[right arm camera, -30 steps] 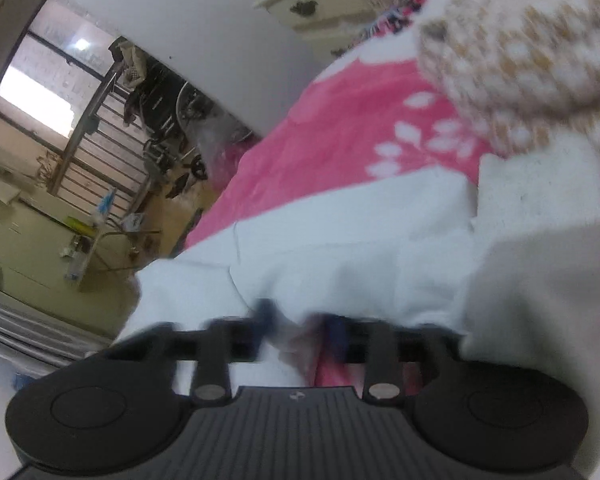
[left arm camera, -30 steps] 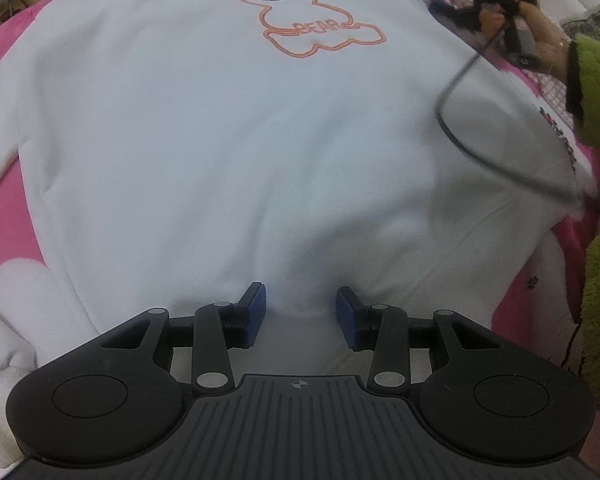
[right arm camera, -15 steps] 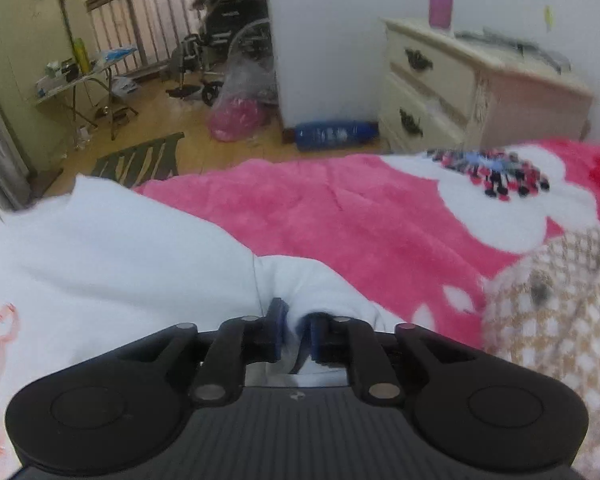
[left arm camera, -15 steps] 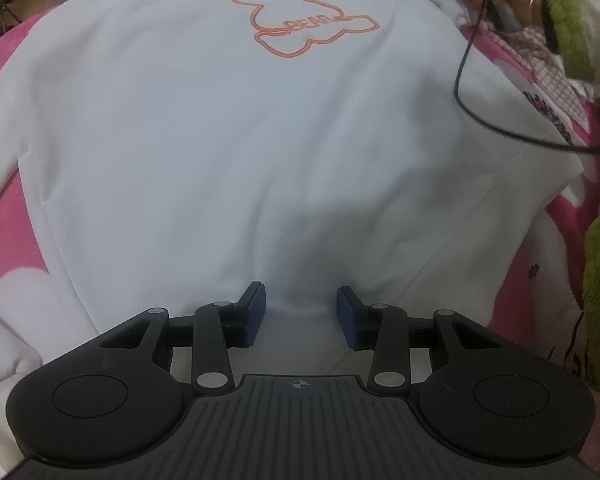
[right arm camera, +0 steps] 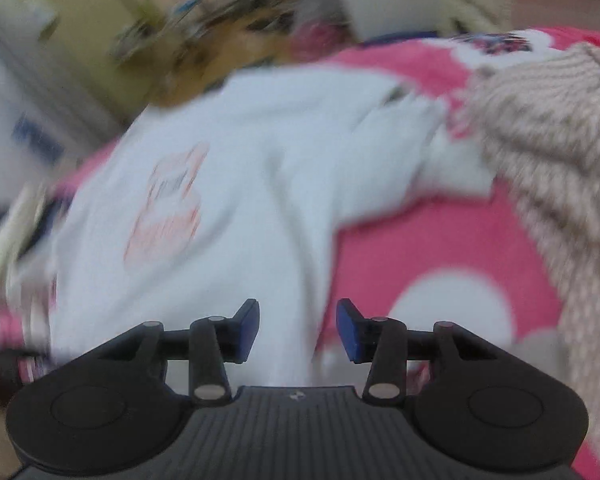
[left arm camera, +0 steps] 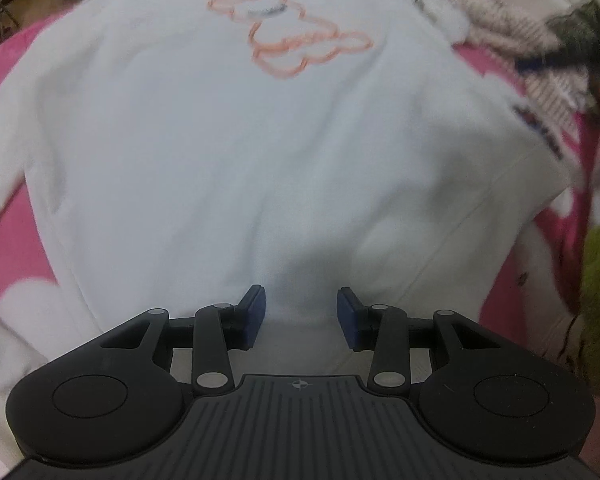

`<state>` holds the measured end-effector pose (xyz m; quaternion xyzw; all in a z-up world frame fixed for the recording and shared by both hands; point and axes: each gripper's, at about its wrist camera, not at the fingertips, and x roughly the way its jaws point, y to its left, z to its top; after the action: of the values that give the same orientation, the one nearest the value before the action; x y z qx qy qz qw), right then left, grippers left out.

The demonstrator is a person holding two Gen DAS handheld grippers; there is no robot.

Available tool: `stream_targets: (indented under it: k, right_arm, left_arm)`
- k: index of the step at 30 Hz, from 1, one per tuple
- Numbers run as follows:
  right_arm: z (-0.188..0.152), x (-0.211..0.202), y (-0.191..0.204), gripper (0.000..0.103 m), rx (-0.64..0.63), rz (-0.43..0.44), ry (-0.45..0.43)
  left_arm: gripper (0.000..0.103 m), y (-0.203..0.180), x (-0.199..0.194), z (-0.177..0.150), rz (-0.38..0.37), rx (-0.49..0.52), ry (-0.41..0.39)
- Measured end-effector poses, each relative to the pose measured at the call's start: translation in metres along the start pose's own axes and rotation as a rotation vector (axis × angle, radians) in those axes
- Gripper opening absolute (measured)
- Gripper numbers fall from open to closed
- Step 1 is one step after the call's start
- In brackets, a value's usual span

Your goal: Fold clothes

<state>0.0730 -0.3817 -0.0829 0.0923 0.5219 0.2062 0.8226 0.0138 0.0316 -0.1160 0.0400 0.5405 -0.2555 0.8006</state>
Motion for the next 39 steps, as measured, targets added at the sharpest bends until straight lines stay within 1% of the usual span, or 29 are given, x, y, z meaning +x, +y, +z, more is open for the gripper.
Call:
stream_targets:
  k: [1, 2, 3, 5, 6, 7, 8, 9, 11, 13, 14, 16, 17, 18, 19, 20, 21, 22, 24, 25, 26, 29, 32, 34, 35, 39]
  right_arm:
    - [-0.013, -0.001, 0.006, 0.042, -0.012, 0.004, 0.001]
    - [-0.025, -0.001, 0.01, 0.037, -0.017, 0.005, -0.001]
    - [-0.033, 0.0, 0.01, 0.035, -0.013, 0.003, -0.004]
    - [-0.045, 0.008, 0.012, 0.024, -0.039, 0.004, 0.011]
    - [-0.05, 0.013, 0.013, 0.018, -0.059, 0.004, 0.021]
    - [-0.053, 0.017, 0.015, 0.005, -0.077, 0.005, 0.03]
    - [-0.056, 0.019, 0.017, 0.002, -0.092, 0.017, 0.035]
    - [-0.06, 0.019, 0.022, 0.001, -0.1, 0.046, 0.031]
    - [-0.065, 0.021, 0.035, 0.001, -0.14, 0.085, 0.02]
    - [-0.069, 0.02, 0.054, 0.001, -0.229, 0.079, -0.006]
    - [-0.068, 0.016, 0.057, 0.001, -0.243, 0.064, -0.038]
    - [-0.063, 0.008, 0.05, 0.003, -0.195, 0.024, -0.087]
    - [-0.061, 0.006, 0.041, 0.015, -0.162, -0.013, -0.102]
    - [-0.059, 0.004, 0.032, 0.025, -0.131, -0.046, -0.112]
    - [-0.058, 0.004, 0.022, 0.042, -0.097, -0.078, -0.112]
    - [-0.059, 0.005, 0.011, 0.042, -0.053, -0.102, -0.105]
    - [-0.06, 0.007, 0.001, 0.042, -0.012, -0.098, -0.09]
    - [-0.061, 0.009, -0.009, 0.04, 0.037, -0.074, -0.073]
    - [-0.064, 0.014, -0.021, 0.021, 0.126, -0.007, -0.045]
    - [-0.065, 0.017, -0.026, 0.006, 0.166, 0.027, -0.032]
    - [-0.065, 0.018, -0.028, 0.003, 0.191, 0.058, -0.027]
    - [-0.063, 0.014, -0.014, 0.002, 0.163, 0.119, -0.055]
    - [-0.056, 0.015, -0.006, 0.002, 0.188, 0.17, -0.056]
    - [-0.052, 0.018, -0.005, 0.002, 0.234, 0.212, -0.056]
    - [-0.049, 0.02, -0.004, 0.002, 0.252, 0.227, -0.054]
    - [-0.045, 0.04, 0.005, 0.002, 0.273, 0.233, -0.028]
  left_arm:
    - [0.039, -0.003, -0.002, 0.005, -0.017, 0.009, -0.012]
    - [0.039, -0.008, -0.002, 0.012, -0.043, 0.022, -0.019]
    - [0.039, -0.013, -0.001, 0.02, -0.073, 0.031, -0.018]
    - [0.039, -0.024, 0.006, 0.036, -0.136, 0.037, -0.003]
    - [0.039, -0.03, 0.012, 0.043, -0.165, 0.035, 0.01]
    - [0.039, -0.036, 0.018, 0.051, -0.195, 0.027, 0.022]
    - [0.039, -0.042, 0.024, 0.058, -0.227, 0.008, 0.029]
    - [0.039, -0.047, 0.031, 0.065, -0.258, -0.01, 0.036]
    - [0.039, -0.055, 0.043, 0.076, -0.325, -0.069, 0.043]
    - [0.039, -0.061, 0.054, 0.084, -0.372, -0.11, 0.045]
    - [0.039, -0.066, 0.058, 0.086, -0.369, -0.103, 0.045]
    - [0.039, -0.08, 0.065, 0.086, -0.323, -0.044, 0.043]
    - [0.039, -0.088, 0.066, 0.083, -0.309, 0.006, 0.045]
    - [0.039, -0.096, 0.067, 0.081, -0.295, 0.056, 0.047]
    - [0.039, -0.104, 0.069, 0.078, -0.281, 0.106, 0.048]
    - [0.039, -0.113, 0.07, 0.075, -0.267, 0.161, 0.05]
    - [0.039, -0.123, 0.073, 0.07, -0.255, 0.234, 0.049]
    - [0.04, -0.135, 0.075, 0.065, -0.244, 0.313, 0.045]
    - [0.04, -0.156, 0.079, 0.055, -0.22, 0.449, 0.034]
    - [0.042, -0.16, 0.08, 0.054, -0.211, 0.466, 0.029]
    - [0.043, -0.163, 0.08, 0.052, -0.203, 0.484, 0.024]
    - [0.044, -0.174, 0.082, 0.047, -0.178, 0.537, 0.01]
    - [0.044, -0.183, 0.081, 0.044, -0.159, 0.586, -0.016]
    - [0.044, -0.187, 0.077, 0.043, -0.156, 0.61, -0.043]
    - [0.044, -0.187, 0.076, 0.044, -0.167, 0.603, -0.05]
    - [0.044, -0.188, 0.07, 0.047, -0.207, 0.571, -0.077]
